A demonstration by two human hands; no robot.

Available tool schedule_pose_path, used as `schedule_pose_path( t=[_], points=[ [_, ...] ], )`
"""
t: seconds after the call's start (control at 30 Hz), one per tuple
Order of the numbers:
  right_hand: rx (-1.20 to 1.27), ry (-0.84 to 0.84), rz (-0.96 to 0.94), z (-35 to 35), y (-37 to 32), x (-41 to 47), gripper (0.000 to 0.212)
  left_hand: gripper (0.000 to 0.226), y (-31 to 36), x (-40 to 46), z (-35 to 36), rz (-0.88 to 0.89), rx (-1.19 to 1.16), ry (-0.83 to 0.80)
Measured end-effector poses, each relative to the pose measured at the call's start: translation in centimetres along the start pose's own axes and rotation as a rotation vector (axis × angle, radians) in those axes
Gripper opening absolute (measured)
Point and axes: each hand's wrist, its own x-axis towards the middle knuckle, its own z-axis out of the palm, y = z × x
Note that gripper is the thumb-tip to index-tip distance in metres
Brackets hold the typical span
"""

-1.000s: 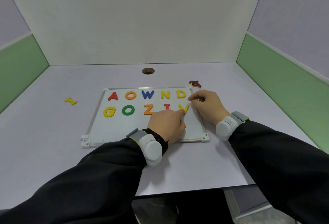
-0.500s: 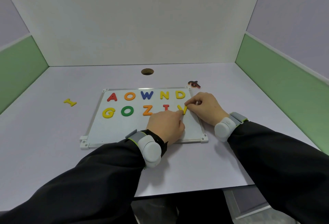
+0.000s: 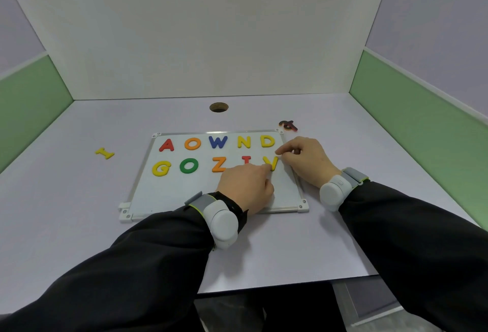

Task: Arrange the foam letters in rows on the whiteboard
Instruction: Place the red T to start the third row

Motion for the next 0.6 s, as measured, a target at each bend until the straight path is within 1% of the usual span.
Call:
schedule_pose_path(
  t=[0.07,0.17,0.37,0.53,0.6],
  points=[
    [0.047,0.041,0.026,-0.3,0.1,0.1,0.026,0.034,-0.1,0.2,-0.2,-0.001,-0.013,0.022],
    [0.06,0.087,0.04,-0.7,0.3,0.5,0.026,0.033,-0.3,0.9,-0.7,-0.015,-0.017,0.059],
    [0.047,0.155,0.073,-1.5,1.2,3.1,0.023,0.032,-0.4,4.1,-2.0,-0.05,-0.035,0.044],
    [0.0,0.164,0.091,-1.7,1.6,5.6,0.031,0.026,-0.4,7.5,-2.4,-0.099,-0.056,0.082],
    [-0.025,0.164,0.104,-1.7,1.9,6.8,0.029,0.027,-0.4,9.2,-2.3,-0.113,-0.055,0.092]
  ],
)
